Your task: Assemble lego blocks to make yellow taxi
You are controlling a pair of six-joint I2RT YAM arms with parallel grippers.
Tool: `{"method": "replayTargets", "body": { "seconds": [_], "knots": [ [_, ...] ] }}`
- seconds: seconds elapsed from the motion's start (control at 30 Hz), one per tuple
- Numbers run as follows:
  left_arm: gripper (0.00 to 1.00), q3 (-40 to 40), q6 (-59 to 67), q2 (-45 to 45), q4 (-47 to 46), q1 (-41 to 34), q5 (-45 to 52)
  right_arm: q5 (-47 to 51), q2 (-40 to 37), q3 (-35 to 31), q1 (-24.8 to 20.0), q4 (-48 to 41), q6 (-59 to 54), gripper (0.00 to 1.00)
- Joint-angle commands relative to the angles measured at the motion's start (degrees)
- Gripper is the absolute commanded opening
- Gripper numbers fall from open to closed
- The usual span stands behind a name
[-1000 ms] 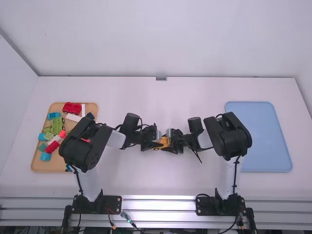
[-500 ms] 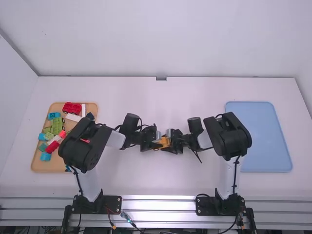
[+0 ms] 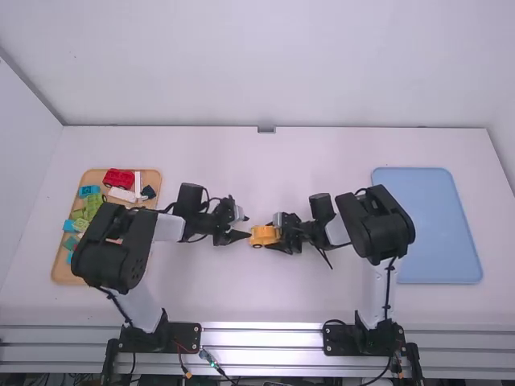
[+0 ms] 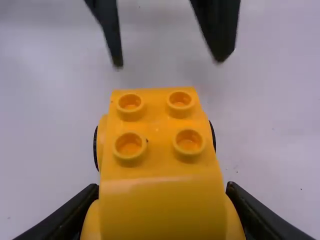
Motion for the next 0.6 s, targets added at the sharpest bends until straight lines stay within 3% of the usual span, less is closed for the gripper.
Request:
{"method": "replayTargets", "body": {
  "seconds": [0.0,0.03,0.07,0.1,0.23,0.3,0.47,0.57],
  "knots": [
    [0.54,-0.4,0.8,-2.7,-0.6,4.4,6.1,1.4,0.5,0.2,-0.4,-0.4,0.8,0.52],
    [0.59,-0.4,0.8,-3.1,-0.6,6.0,7.2,1.4,0.5,0.2,-0.4,-0.4,0.8,0.52],
    [0.72,-0.4,0.8,-3.6,-0.3,8.9,9.2,1.4,0.5,0.2,-0.4,-0.3,0.8,0.52],
    [0.99,-0.4,0.7,-3.9,0.0,11.1,10.8,1.4,0.5,0.2,-0.4,-0.3,0.8,0.52],
    [0.99,-0.4,-6.8,-4.1,4.9,19.0,13.8,1.4,0.5,0.2,-0.4,0.1,0.8,0.52],
    [0.99,-0.4,-16.9,-4.1,9.0,22.7,12.4,1.4,0.5,0.2,-0.4,1.0,1.0,0.52],
    [0.99,-0.4,-53.4,-4.1,15.2,30.5,0.5,1.4,0.4,1.6,-1.2,5.9,8.3,0.51],
    [0.99,-0.4,-62.3,-4.1,13.8,31.5,-4.4,1.4,0.4,3.8,-2.6,6.8,14.2,0.47]
  ]
}}
